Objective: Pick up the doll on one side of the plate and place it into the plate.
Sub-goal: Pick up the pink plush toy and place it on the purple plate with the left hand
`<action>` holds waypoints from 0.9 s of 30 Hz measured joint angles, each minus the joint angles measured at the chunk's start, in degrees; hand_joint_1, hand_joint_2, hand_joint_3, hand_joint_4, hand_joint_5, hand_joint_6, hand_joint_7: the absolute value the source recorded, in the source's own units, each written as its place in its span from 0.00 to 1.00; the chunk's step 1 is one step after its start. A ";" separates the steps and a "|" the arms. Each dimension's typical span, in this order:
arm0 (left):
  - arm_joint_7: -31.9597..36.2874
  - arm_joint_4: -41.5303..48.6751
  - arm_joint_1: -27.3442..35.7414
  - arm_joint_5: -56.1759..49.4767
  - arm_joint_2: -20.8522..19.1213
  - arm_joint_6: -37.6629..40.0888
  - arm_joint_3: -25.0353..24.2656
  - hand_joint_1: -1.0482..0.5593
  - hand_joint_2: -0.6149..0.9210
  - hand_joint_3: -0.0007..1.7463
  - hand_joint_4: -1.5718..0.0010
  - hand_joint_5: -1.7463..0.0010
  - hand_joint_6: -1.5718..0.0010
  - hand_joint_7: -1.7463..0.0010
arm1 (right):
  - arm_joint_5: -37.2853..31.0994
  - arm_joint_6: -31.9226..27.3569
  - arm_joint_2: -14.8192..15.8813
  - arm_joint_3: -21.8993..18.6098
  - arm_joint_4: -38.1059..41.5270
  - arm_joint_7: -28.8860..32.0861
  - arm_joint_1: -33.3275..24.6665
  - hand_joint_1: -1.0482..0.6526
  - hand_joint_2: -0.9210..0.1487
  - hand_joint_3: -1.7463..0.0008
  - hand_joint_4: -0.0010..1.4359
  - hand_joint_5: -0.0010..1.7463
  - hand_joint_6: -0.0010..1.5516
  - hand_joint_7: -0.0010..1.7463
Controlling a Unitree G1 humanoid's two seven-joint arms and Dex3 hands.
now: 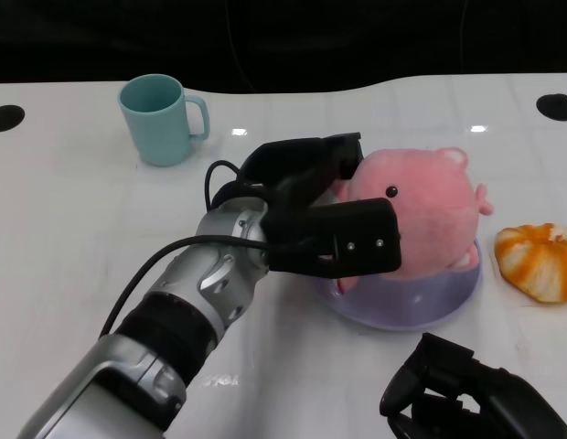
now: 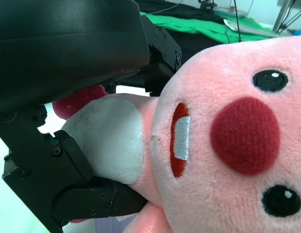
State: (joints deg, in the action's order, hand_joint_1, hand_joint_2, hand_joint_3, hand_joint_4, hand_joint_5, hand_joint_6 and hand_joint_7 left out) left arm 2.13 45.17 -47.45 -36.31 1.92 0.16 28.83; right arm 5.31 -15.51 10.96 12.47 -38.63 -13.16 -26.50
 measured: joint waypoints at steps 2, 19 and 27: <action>0.00 1.29 -0.45 -0.10 0.66 0.52 0.08 0.52 0.77 0.53 0.45 0.00 0.60 0.01 | -0.20 0.00 -0.01 0.48 -0.18 0.11 -0.04 0.48 0.06 0.64 0.45 1.00 0.28 0.97; -8.72 0.15 -0.53 0.11 -1.54 1.72 1.85 0.14 1.00 0.28 1.00 0.97 0.98 1.00 | 0.35 -0.96 -0.17 0.44 -0.73 0.32 -0.07 0.48 0.07 0.63 0.45 1.00 0.28 0.97; -8.40 -5.05 -0.02 -2.35 -4.03 -0.27 3.52 0.08 1.00 0.33 1.00 1.00 1.00 1.00 | 0.78 -0.97 -0.13 0.02 -0.61 0.23 0.05 0.49 0.07 0.63 0.45 1.00 0.29 0.97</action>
State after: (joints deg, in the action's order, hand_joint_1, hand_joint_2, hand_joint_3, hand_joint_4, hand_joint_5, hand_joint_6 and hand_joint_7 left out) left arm -6.28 40.12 -47.48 -38.66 -2.11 -0.11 32.35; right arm 6.09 -16.47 10.83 12.50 -39.24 -12.92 -26.45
